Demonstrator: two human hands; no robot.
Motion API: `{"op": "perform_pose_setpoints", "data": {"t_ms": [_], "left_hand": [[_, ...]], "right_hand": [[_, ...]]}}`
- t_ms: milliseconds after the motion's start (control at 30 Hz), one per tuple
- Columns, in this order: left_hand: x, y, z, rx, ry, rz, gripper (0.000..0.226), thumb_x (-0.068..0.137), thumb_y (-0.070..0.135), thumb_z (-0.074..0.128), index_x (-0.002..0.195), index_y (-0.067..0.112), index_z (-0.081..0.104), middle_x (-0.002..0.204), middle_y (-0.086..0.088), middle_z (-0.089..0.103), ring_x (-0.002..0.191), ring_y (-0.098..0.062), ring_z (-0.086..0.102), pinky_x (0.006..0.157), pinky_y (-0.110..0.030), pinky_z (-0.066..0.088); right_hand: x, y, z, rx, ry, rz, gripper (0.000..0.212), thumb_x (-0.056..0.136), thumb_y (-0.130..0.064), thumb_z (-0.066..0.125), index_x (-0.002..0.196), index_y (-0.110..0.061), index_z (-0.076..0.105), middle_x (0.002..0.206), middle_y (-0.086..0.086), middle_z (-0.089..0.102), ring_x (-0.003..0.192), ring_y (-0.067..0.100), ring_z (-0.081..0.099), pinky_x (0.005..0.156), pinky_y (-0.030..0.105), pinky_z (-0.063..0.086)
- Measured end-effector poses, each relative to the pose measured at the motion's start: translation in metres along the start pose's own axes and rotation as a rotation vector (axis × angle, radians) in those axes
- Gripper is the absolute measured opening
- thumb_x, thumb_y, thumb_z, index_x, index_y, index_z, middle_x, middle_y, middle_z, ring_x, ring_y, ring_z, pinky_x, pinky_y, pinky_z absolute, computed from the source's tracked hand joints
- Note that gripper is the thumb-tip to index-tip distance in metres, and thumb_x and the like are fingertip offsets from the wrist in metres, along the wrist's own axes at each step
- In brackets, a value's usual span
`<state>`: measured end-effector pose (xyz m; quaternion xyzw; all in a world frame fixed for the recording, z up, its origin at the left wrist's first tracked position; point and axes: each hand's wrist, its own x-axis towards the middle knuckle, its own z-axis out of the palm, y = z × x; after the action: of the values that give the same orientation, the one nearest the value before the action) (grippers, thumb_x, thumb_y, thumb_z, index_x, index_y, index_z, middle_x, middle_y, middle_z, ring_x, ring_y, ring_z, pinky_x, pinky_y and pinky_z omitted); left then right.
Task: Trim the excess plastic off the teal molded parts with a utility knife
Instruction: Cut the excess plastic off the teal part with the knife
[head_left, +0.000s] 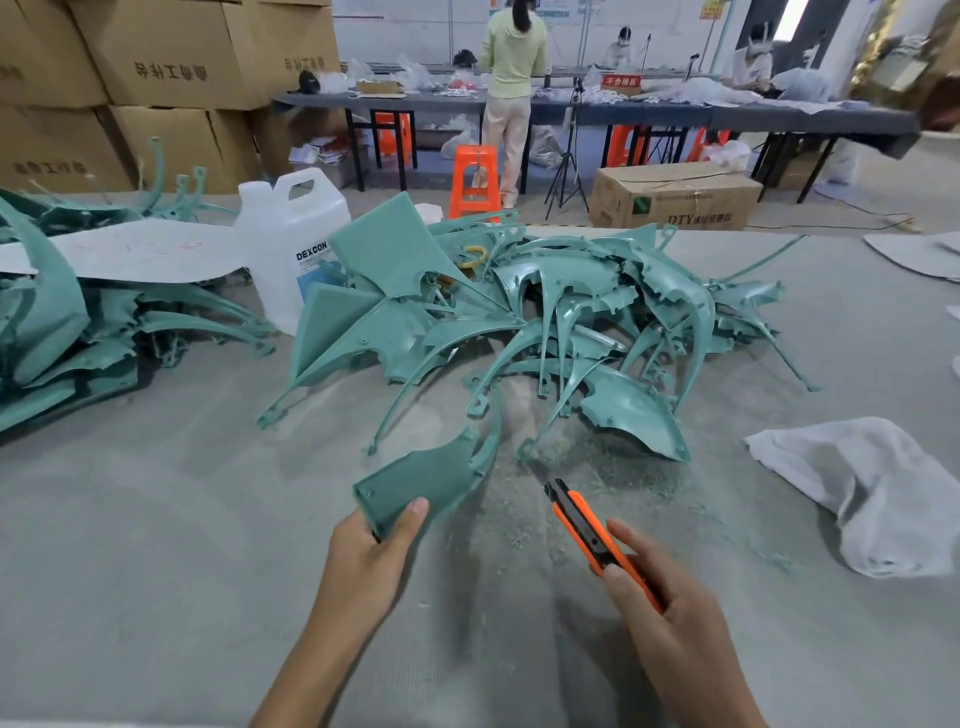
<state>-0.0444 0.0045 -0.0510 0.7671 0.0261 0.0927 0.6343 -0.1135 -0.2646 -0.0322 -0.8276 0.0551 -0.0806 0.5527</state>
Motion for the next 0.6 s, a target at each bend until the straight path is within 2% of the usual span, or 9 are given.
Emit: {"op": "perform_pose_setpoints", "data": {"t_ms": [67, 133, 200, 267, 367, 433, 500, 533, 600], "left_hand": [[0.000, -0.001, -0.001, 0.028, -0.012, 0.007, 0.013, 0.088, 0.047, 0.065, 0.099, 0.050, 0.072, 0.105, 0.024, 0.073, 0.101, 0.003, 0.067, 0.089, -0.027, 0.054], [0.000, -0.001, -0.001, 0.046, -0.024, 0.026, 0.014, 0.090, 0.048, 0.067, 0.099, 0.058, 0.070, 0.105, 0.025, 0.073, 0.101, 0.004, 0.067, 0.087, -0.021, 0.054], [-0.001, -0.002, 0.000, 0.048, -0.023, 0.027, 0.015, 0.086, 0.052, 0.065, 0.099, 0.057, 0.071, 0.103, 0.025, 0.073, 0.100, 0.004, 0.068, 0.087, -0.022, 0.054], [0.000, -0.004, 0.001, 0.025, -0.021, 0.017, 0.017, 0.084, 0.051, 0.064, 0.100, 0.051, 0.072, 0.104, 0.023, 0.074, 0.100, 0.001, 0.068, 0.089, -0.026, 0.055], [-0.001, -0.005, 0.001, 0.012, -0.028, 0.026, 0.013, 0.088, 0.051, 0.066, 0.100, 0.054, 0.071, 0.103, 0.022, 0.074, 0.097, 0.002, 0.069, 0.083, -0.018, 0.054], [-0.001, -0.005, 0.001, 0.001, -0.021, 0.006, 0.013, 0.087, 0.051, 0.066, 0.098, 0.051, 0.072, 0.099, 0.021, 0.075, 0.092, 0.002, 0.069, 0.077, -0.016, 0.053], [-0.002, -0.006, 0.002, -0.016, -0.010, -0.025, 0.020, 0.084, 0.054, 0.065, 0.098, 0.043, 0.074, 0.087, 0.020, 0.075, 0.078, 0.002, 0.068, 0.067, -0.015, 0.052], [-0.002, -0.007, 0.003, -0.022, -0.006, -0.031, 0.027, 0.083, 0.056, 0.065, 0.099, 0.037, 0.075, 0.078, 0.020, 0.074, 0.067, 0.003, 0.065, 0.060, -0.015, 0.049], [-0.002, -0.008, 0.004, -0.041, -0.006, -0.037, 0.037, 0.082, 0.065, 0.067, 0.100, 0.034, 0.078, 0.067, 0.018, 0.068, 0.058, 0.001, 0.056, 0.054, -0.018, 0.046]], "right_hand": [[0.002, -0.012, 0.007, 0.006, -0.007, -0.039, 0.039, 0.091, -0.029, 0.067, 0.121, -0.054, 0.064, 0.081, -0.020, 0.070, 0.066, 0.003, 0.063, 0.063, 0.015, 0.045], [0.004, -0.026, 0.013, 0.018, -0.042, -0.089, 0.039, 0.087, -0.046, 0.060, 0.124, -0.058, 0.059, 0.075, -0.019, 0.067, 0.060, 0.005, 0.060, 0.058, 0.016, 0.044], [0.006, -0.039, 0.016, 0.014, -0.046, -0.129, 0.040, 0.085, -0.054, 0.057, 0.125, -0.057, 0.057, 0.075, -0.015, 0.066, 0.055, 0.005, 0.055, 0.055, 0.014, 0.041], [0.007, -0.048, 0.016, -0.024, -0.008, -0.175, 0.037, 0.084, -0.057, 0.057, 0.122, -0.056, 0.059, 0.075, -0.013, 0.066, 0.054, 0.004, 0.053, 0.054, 0.010, 0.039], [0.005, -0.059, 0.015, -0.119, -0.016, -0.209, 0.035, 0.083, -0.060, 0.054, 0.118, -0.058, 0.059, 0.075, -0.016, 0.065, 0.054, 0.004, 0.054, 0.052, 0.009, 0.038], [0.004, -0.064, 0.015, -0.207, -0.013, -0.213, 0.037, 0.082, -0.062, 0.052, 0.119, -0.060, 0.057, 0.084, -0.021, 0.067, 0.068, 0.001, 0.061, 0.059, 0.011, 0.042], [0.001, -0.068, 0.015, -0.310, 0.025, -0.260, 0.037, 0.087, -0.058, 0.053, 0.124, -0.058, 0.056, 0.099, -0.024, 0.068, 0.088, -0.001, 0.062, 0.069, 0.011, 0.045], [-0.002, -0.071, 0.016, -0.358, 0.044, -0.301, 0.035, 0.092, -0.054, 0.055, 0.127, -0.055, 0.056, 0.103, -0.022, 0.067, 0.092, 0.001, 0.061, 0.070, 0.012, 0.046], [-0.009, -0.078, 0.022, -0.427, 0.053, -0.386, 0.033, 0.097, -0.050, 0.057, 0.130, -0.048, 0.058, 0.099, -0.016, 0.067, 0.086, 0.006, 0.061, 0.065, 0.020, 0.048]]}}
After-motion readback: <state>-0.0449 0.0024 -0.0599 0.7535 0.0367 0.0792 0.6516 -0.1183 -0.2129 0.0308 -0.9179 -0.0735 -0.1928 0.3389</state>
